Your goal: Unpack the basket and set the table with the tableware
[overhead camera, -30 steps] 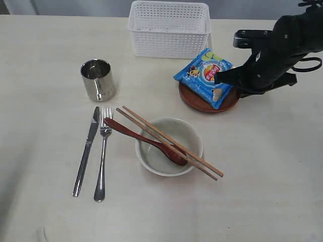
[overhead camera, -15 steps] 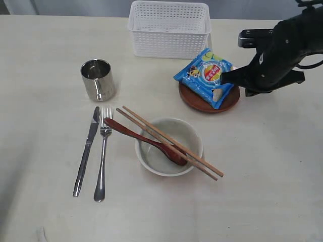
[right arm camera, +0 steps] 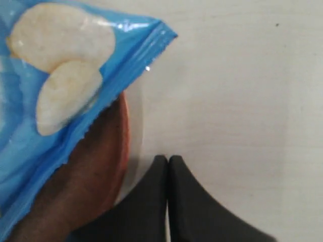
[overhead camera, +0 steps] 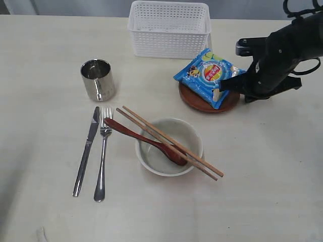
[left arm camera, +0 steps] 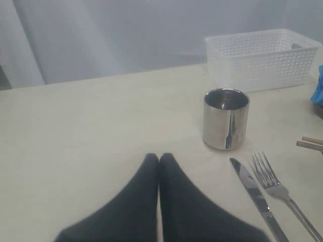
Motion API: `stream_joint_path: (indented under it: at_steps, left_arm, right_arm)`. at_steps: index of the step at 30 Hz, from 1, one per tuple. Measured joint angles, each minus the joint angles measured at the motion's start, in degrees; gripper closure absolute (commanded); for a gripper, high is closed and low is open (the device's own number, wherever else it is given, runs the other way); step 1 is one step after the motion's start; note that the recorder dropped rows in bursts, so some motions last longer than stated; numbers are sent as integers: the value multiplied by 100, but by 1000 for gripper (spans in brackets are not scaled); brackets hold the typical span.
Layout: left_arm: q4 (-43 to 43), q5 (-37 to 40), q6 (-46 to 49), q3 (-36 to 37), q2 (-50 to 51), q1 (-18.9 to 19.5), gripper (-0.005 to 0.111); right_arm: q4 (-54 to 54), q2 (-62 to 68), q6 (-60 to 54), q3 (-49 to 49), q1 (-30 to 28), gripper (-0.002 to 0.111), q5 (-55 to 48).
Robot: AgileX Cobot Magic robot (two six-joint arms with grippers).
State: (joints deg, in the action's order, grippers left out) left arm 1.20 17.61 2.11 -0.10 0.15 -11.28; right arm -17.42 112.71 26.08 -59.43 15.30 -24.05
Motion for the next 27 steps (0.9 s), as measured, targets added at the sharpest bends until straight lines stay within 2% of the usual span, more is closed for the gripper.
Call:
stream_joint_path:
  at_steps: [18,27]
  left_arm:
    - [0,0,0,0,0,0,107]
    - [0,0,0,0,0,0,107]
  right_arm:
    - [-36,116,0,-13,797,109,553]
    - [-36,116,0,-13,955,109,530]
